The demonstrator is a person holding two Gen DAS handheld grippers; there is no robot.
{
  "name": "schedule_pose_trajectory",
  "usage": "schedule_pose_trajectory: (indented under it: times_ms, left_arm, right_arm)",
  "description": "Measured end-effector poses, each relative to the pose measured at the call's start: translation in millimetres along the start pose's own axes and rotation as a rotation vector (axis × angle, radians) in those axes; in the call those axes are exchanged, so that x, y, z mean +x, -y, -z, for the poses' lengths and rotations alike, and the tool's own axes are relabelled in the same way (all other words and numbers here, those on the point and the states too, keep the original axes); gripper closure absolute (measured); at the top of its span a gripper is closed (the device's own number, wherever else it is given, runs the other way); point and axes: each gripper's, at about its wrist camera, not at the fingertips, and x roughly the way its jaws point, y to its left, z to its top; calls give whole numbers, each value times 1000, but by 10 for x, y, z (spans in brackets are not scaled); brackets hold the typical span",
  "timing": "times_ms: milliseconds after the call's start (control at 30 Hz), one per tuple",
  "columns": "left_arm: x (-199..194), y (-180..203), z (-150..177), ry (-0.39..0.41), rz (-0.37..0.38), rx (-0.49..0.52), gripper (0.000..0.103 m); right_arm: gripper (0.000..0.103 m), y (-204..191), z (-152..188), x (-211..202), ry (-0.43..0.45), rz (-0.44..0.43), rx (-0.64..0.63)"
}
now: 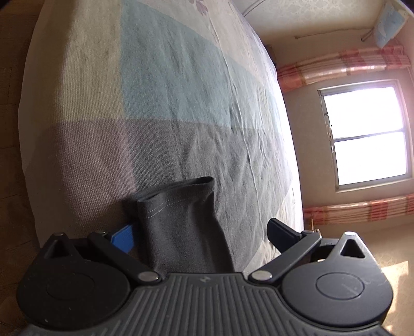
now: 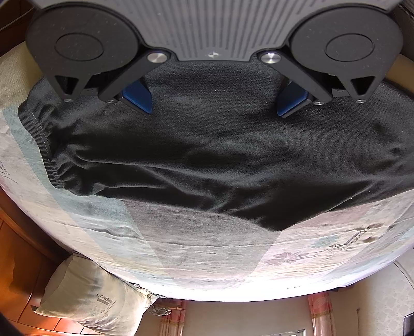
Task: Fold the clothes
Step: 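Grasp the pants leg end with the left tool and lift it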
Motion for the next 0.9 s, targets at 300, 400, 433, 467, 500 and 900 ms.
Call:
schedule_pose_trajectory:
  times_ms: [300, 400, 433, 467, 500, 900]
  left_arm:
    - [189, -48, -98, 9, 38, -38, 1]
    - [254, -34, -22, -51, 57, -28, 1]
    - [277, -17, 15, -67, 63, -10, 1]
    - [303, 4, 53, -82, 69, 10, 1]
    - [318, 22, 80, -93, 72, 37, 1]
    - [104, 76, 51, -138, 173, 221, 1]
  right_arm:
    - [0, 1, 2, -1, 1, 0, -1]
    - [0, 4, 0, 0, 1, 0, -1]
    - [0, 4, -1, 0, 1, 0, 0]
    - [0, 3, -2, 1, 1, 0, 0]
    - [0, 3, -2, 2, 1, 1, 1]
    - [0, -2, -7, 12, -1, -2, 0]
